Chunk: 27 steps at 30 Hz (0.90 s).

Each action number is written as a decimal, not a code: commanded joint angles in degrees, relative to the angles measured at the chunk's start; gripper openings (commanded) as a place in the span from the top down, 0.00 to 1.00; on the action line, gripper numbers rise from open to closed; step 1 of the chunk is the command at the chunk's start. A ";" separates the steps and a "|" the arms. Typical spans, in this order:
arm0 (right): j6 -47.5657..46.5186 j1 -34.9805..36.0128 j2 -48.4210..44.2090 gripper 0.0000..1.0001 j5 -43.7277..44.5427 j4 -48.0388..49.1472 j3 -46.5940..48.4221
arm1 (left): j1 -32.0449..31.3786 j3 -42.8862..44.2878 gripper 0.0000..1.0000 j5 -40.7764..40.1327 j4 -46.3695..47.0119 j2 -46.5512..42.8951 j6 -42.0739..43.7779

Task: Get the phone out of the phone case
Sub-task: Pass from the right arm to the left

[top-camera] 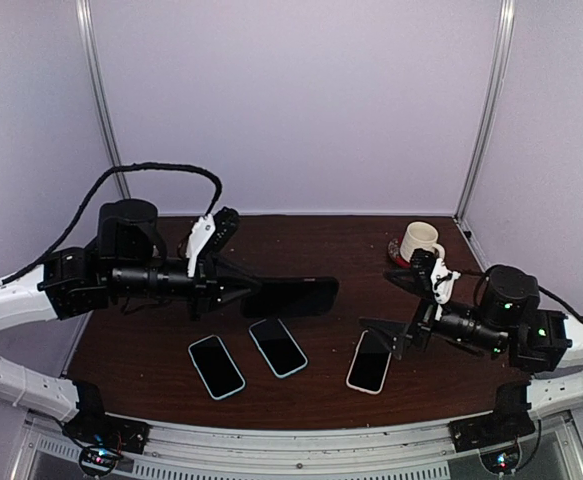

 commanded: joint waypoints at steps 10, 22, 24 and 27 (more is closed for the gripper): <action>6.75 0.34 1.91 0.00 -11.97 -0.67 4.06 | 0.11 -3.51 1.00 9.62 21.26 -6.98 9.67; -3.97 0.34 2.15 0.11 -19.66 11.99 1.19 | 0.14 -3.00 1.00 19.05 27.61 -5.50 7.42; -4.59 0.37 2.57 0.14 -21.54 13.10 1.40 | 0.14 -3.01 1.00 20.03 28.46 -4.92 6.55; -4.50 0.34 3.95 0.20 -24.97 13.97 2.26 | 0.10 -4.36 1.00 21.35 32.71 -4.51 4.35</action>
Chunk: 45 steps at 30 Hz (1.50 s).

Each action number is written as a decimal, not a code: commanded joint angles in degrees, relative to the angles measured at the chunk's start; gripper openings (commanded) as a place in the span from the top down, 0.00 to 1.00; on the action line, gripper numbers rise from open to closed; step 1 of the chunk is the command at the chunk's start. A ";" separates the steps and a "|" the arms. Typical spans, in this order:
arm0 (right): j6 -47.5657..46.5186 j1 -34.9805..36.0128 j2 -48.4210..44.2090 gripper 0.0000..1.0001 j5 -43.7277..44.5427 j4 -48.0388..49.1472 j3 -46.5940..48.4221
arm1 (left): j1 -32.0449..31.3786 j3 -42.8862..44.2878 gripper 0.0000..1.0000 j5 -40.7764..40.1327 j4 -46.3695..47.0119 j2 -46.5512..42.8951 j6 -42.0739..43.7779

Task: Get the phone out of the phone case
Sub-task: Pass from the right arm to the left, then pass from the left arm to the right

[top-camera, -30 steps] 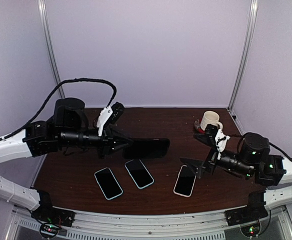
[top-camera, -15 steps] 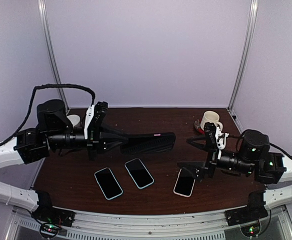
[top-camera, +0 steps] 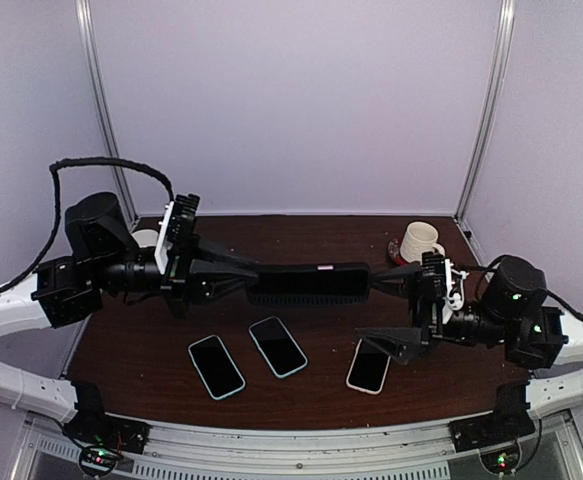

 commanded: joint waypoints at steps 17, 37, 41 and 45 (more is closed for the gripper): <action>1.46 0.54 5.09 0.45 -10.91 12.40 4.39 | 0.16 -0.51 1.00 5.81 17.05 1.59 -5.78; 0.34 1.44 7.06 1.00 -11.79 10.87 6.26 | 0.14 -1.52 1.00 8.07 16.26 1.83 -3.63; -3.40 1.47 5.71 1.00 -8.63 8.34 5.34 | 0.12 1.50 0.79 8.96 5.58 1.27 3.19; -9.68 1.42 2.79 1.00 -3.75 8.69 1.71 | 0.18 5.81 0.54 8.20 -11.42 0.47 13.47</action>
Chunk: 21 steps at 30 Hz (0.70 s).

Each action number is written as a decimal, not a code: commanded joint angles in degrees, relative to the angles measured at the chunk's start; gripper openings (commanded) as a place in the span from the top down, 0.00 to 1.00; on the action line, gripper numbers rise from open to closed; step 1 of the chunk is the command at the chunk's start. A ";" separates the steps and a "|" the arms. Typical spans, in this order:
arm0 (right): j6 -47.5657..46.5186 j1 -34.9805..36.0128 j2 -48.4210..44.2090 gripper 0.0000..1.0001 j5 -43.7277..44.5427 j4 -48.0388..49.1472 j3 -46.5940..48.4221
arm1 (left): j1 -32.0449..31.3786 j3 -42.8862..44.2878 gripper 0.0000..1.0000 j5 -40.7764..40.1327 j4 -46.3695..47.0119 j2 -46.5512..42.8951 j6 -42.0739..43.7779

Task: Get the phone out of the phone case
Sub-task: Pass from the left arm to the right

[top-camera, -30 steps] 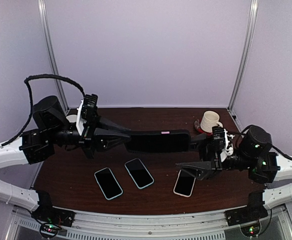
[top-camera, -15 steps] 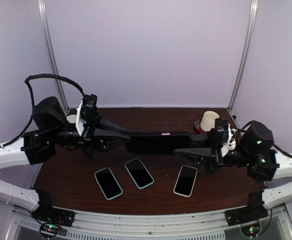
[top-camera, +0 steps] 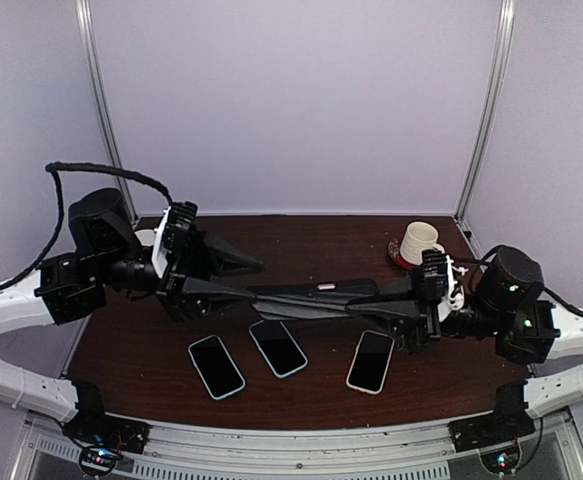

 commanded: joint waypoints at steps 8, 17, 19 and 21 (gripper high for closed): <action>-21.83 0.49 -8.23 1.00 3.70 -6.85 -3.93 | 0.16 7.15 0.52 1.76 -29.44 -1.35 23.01; -27.59 0.26 -3.59 1.00 -1.71 -12.31 0.30 | 0.15 5.49 0.42 2.35 -28.16 2.19 31.35; -28.03 0.17 -2.89 1.00 -2.12 -12.43 1.15 | 0.19 5.04 0.44 3.90 -28.02 2.82 32.86; -28.96 -0.07 -2.18 1.00 -2.35 -13.45 2.34 | 0.12 4.59 0.45 4.41 -27.98 3.51 34.11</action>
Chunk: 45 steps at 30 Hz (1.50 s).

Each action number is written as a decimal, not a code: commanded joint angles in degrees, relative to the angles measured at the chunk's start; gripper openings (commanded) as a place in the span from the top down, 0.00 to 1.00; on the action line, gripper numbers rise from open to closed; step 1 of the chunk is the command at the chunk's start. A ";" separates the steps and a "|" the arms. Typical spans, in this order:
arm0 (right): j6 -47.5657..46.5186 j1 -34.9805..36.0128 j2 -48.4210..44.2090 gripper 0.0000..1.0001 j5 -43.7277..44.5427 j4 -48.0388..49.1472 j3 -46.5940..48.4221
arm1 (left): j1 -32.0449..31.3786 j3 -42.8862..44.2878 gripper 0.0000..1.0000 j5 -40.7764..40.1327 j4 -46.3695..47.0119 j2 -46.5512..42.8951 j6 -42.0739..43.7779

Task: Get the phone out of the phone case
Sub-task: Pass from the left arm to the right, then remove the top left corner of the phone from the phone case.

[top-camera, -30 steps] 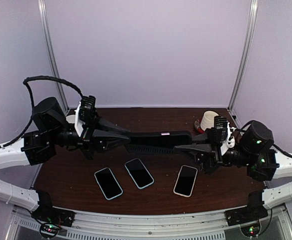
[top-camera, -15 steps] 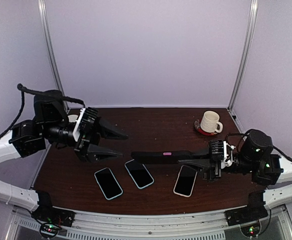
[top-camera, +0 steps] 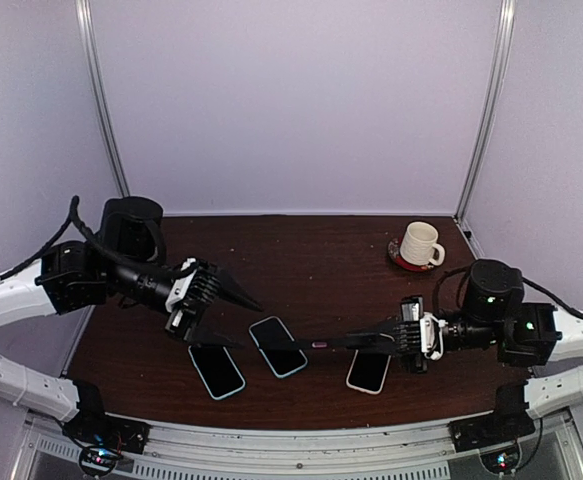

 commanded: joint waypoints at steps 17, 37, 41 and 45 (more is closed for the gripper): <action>-6.74 -0.64 4.09 1.00 -4.39 -1.36 9.30 | 0.12 -0.75 0.69 5.36 -1.95 5.32 11.40; -10.06 -0.74 5.03 1.00 -5.10 -4.39 10.94 | 0.12 0.97 0.93 5.69 -7.97 7.85 16.19; -11.80 -0.72 6.47 1.00 -4.46 -9.52 13.79 | 0.19 1.91 0.96 6.30 -9.60 8.91 17.43; -13.76 -0.74 7.87 1.00 -4.49 -12.54 15.59 | 0.19 3.34 1.00 6.68 -12.18 10.40 19.20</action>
